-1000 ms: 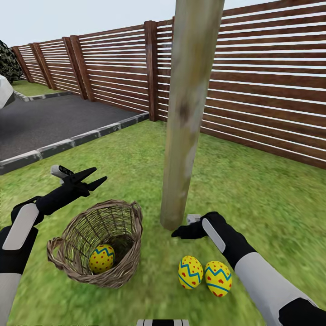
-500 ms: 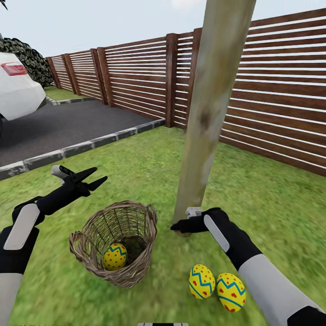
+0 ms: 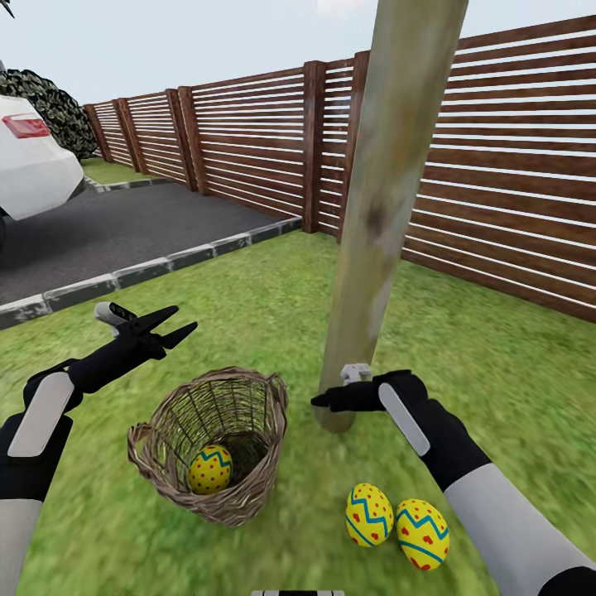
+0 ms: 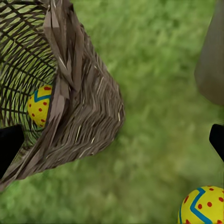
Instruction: Take the three Easter eggs out of the wicker basket on the lawn in the garden, then place them on the lawn next to a single tree (choose any tree) so that all three eggs are next to the same tree and none are left in the basket.
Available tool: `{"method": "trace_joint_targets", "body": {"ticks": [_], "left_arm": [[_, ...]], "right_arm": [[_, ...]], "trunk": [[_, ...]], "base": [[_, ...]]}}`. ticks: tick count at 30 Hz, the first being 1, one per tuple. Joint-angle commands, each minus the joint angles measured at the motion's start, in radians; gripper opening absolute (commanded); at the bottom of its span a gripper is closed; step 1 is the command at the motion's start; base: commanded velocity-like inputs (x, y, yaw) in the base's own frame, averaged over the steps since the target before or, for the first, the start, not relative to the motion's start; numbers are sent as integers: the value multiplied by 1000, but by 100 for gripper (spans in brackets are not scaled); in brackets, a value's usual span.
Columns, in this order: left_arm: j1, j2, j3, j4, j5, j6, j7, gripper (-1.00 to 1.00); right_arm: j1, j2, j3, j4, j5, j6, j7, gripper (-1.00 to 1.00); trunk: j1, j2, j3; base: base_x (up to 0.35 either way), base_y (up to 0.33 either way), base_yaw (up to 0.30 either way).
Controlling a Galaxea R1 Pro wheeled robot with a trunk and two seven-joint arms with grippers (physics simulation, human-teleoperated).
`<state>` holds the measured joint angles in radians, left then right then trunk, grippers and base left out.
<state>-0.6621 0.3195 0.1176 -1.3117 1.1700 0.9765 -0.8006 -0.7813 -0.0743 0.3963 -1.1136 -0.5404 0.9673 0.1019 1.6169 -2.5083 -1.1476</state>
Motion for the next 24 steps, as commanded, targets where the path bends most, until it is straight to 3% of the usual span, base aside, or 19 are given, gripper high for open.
{"method": "trace_joint_targets", "body": {"ticks": [1,7,12,24], "left_arm": [[-1,0,1,0,-1,4,-3,100],[-1,-1,-1,0,-2,4,-3,100],[-1,-1,-2,0,-3,5,-1,100],[-1,-2,-3,0,-4,4,1,100]], "right_arm": [[1,-1,1,1,0,3,9,100],[5,-1,1,0,-34,3,10,100],[5,0,4,-9,-152,4,10,100],[6,5,22,-99,-170,3,10,100]], "trunk": [[0,0,-1],[-1,0,3],[-3,1,22],[-8,4,69]], "base": [[0,0,0],[0,0,0],[0,0,0],[0,0,0]]}}
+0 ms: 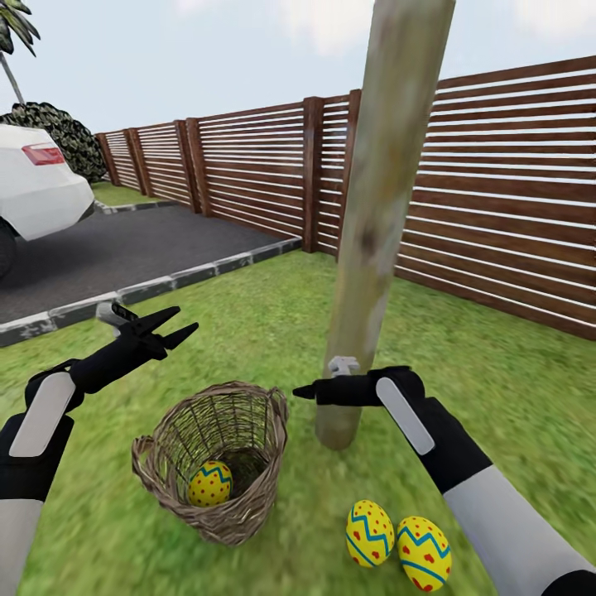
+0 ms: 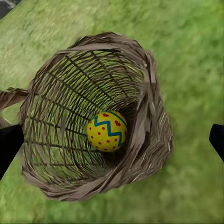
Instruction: Take the three Easter eggs out of the wicker basket on the lawn in the garden, then place them on the lawn next to a single tree (choose any tree) so that all three eggs are next to the same tree and none are left in the basket.
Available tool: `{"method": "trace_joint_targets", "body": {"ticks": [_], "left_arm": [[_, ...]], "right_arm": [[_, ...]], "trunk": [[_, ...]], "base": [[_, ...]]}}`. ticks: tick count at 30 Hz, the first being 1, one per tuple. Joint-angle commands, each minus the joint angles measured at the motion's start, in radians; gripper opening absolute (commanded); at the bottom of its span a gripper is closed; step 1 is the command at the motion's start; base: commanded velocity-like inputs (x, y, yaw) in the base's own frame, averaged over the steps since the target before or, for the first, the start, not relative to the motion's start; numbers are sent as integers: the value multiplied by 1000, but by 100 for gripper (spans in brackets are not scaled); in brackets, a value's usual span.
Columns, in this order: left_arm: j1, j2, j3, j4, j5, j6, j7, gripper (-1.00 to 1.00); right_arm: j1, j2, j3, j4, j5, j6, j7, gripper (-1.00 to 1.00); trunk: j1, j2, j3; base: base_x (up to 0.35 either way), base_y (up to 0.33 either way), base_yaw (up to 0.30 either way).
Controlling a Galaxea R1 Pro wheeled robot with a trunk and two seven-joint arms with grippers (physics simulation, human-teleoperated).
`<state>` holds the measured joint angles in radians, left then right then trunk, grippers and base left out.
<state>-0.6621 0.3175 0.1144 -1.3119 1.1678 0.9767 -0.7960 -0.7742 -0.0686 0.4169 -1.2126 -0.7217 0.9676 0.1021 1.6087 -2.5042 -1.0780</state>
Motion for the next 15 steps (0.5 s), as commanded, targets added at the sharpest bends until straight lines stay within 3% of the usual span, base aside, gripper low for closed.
{"method": "trace_joint_targets", "body": {"ticks": [1,5,15], "left_arm": [[-1,0,1,0,-2,3,-3,100],[-1,0,1,-1,-2,3,-4,100],[-1,0,1,-3,-2,3,-5,100]], "right_arm": [[0,-1,11,-1,12,2,10,100],[6,1,61,-2,14,1,10,100],[7,3,69,-2,16,0,8,100]], "trunk": [[-1,0,3],[-2,1,19],[-7,3,58]], "base": [[0,0,0],[0,0,9],[0,0,249]]}}
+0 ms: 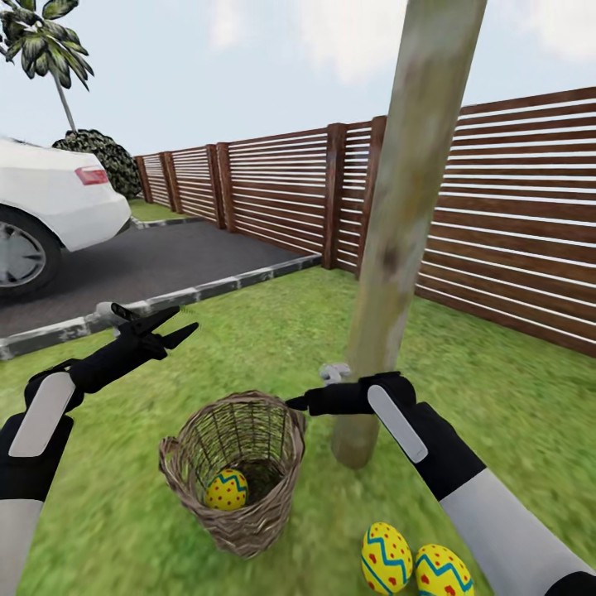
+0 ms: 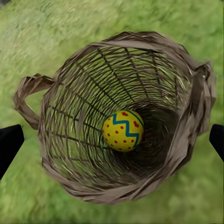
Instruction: Take the three Easter eggs out of the wicker basket on the lawn in the garden, then place them on the lawn next to a single tree (choose any tree) so that all three eggs are next to the same tree and none are left in the basket.
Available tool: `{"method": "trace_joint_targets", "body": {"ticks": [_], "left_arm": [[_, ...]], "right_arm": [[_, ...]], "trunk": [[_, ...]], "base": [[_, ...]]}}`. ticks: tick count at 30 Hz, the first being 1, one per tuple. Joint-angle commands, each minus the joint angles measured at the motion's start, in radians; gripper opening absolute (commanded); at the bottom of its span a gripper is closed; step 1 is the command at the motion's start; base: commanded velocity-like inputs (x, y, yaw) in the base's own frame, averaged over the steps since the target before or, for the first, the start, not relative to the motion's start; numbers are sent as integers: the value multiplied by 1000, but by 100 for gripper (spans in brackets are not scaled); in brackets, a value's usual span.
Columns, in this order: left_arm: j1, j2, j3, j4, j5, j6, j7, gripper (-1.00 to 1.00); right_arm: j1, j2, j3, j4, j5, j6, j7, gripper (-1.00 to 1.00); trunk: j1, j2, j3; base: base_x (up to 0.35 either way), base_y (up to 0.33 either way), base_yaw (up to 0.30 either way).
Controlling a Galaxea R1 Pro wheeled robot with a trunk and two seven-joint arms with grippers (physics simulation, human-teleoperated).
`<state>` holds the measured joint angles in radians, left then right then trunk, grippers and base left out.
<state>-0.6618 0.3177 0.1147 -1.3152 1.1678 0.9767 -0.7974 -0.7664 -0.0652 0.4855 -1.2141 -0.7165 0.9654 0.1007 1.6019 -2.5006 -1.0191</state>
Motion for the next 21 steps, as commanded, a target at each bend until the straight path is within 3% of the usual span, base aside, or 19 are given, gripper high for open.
{"method": "trace_joint_targets", "body": {"ticks": [1,4,13,16,21], "left_arm": [[-1,0,0,1,-2,4,-3,100],[-1,0,0,2,-2,4,-3,100],[-1,0,0,6,-2,4,-3,100],[-1,0,0,7,-2,4,-3,100],[-1,0,0,8,-2,4,-2,100]], "right_arm": [[-1,-1,1,-1,11,3,10,100],[-1,-1,1,-1,11,3,10,100],[5,1,2,12,13,-8,-9,100],[5,1,19,22,17,-10,-57,100],[6,2,57,25,18,-14,-201,100]], "trunk": [[-1,0,3],[-2,1,15],[-36,64,43],[-48,85,52],[-67,120,68]], "base": [[0,0,283],[0,0,283],[0,0,283],[0,0,283],[0,0,283]]}}
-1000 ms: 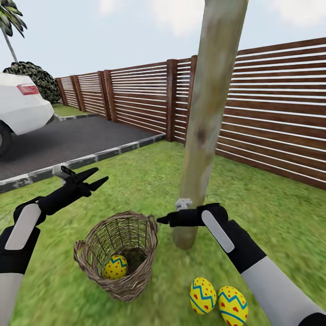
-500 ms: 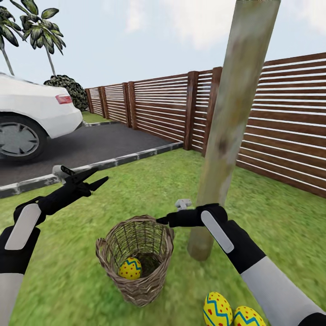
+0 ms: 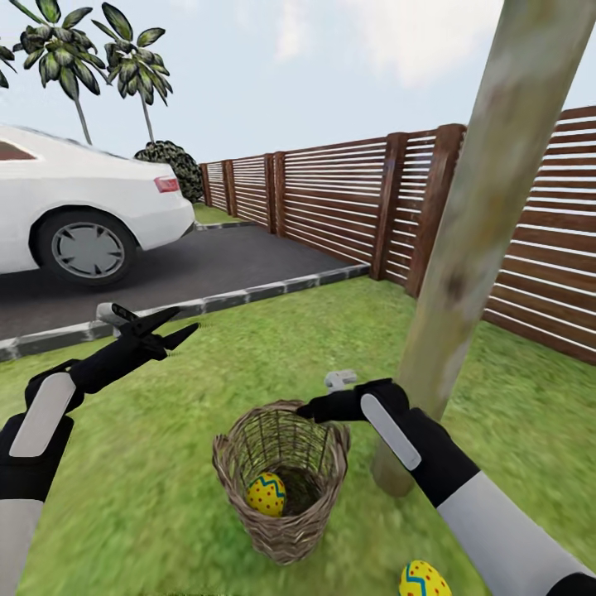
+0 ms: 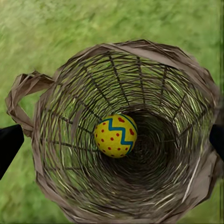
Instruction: Take the three Easter eggs out of the wicker basket on the lawn in the garden, then place them on the lawn next to a single tree (choose any tree) so that all three eggs are next to the same tree and none are left in the basket.
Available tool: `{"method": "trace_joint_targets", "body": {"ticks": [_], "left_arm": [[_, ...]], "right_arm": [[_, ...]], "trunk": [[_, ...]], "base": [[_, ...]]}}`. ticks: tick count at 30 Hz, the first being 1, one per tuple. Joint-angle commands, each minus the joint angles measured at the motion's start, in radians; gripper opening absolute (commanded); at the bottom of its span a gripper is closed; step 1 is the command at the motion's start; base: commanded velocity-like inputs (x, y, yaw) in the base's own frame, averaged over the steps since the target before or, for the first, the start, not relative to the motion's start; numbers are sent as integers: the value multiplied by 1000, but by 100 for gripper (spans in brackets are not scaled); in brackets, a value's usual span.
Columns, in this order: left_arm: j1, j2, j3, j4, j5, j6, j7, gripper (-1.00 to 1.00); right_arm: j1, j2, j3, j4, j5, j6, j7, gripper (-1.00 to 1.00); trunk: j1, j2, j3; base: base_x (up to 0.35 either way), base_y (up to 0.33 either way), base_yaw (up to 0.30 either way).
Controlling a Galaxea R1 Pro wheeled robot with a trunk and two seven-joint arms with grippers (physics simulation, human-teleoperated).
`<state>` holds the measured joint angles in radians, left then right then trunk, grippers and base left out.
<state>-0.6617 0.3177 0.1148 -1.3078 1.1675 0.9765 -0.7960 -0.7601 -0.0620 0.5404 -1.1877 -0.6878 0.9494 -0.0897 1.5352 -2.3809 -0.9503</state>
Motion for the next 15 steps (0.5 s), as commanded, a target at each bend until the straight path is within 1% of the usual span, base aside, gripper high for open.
{"method": "trace_joint_targets", "body": {"ticks": [1,5,7,8,9,10,11,13,14,15], "left_arm": [[-1,0,0,1,-2,4,-3,100],[-1,0,0,2,-2,4,-3,100],[-1,0,0,2,-2,4,-2,100],[-1,0,0,2,-2,4,-2,100],[-1,0,0,2,-2,4,-2,100],[-1,0,0,2,-2,4,-2,100],[-1,0,0,2,-2,4,-2,100],[-1,0,1,3,-2,4,-2,100],[-1,0,1,4,-2,4,-2,100],[-1,0,1,4,-2,4,-2,100]], "right_arm": [[-1,-1,5,-1,-10,0,-33,100],[-1,-1,8,0,-10,-1,-75,100],[0,0,11,3,-8,-1,-119,100],[0,0,24,11,-7,-1,-147,100],[0,1,40,19,-7,-2,-166,100],[1,2,64,30,-7,-4,-188,100],[1,11,103,44,-7,-10,-221,100],[1,30,152,58,-7,-14,-267,100],[1,48,192,79,-7,-16,-313,100],[1,55,206,95,-8,-16,-332,100]], "trunk": [[-4,7,2],[-19,35,15],[-27,49,21],[-31,56,24],[-35,63,27],[-39,70,29],[-42,77,32],[-50,91,38],[-54,98,41],[-58,105,44]], "base": [[0,0,283],[0,0,284],[0,0,284],[0,0,284],[0,0,284],[0,0,284],[0,0,284],[0,0,264],[0,0,108],[0,0,69]]}}
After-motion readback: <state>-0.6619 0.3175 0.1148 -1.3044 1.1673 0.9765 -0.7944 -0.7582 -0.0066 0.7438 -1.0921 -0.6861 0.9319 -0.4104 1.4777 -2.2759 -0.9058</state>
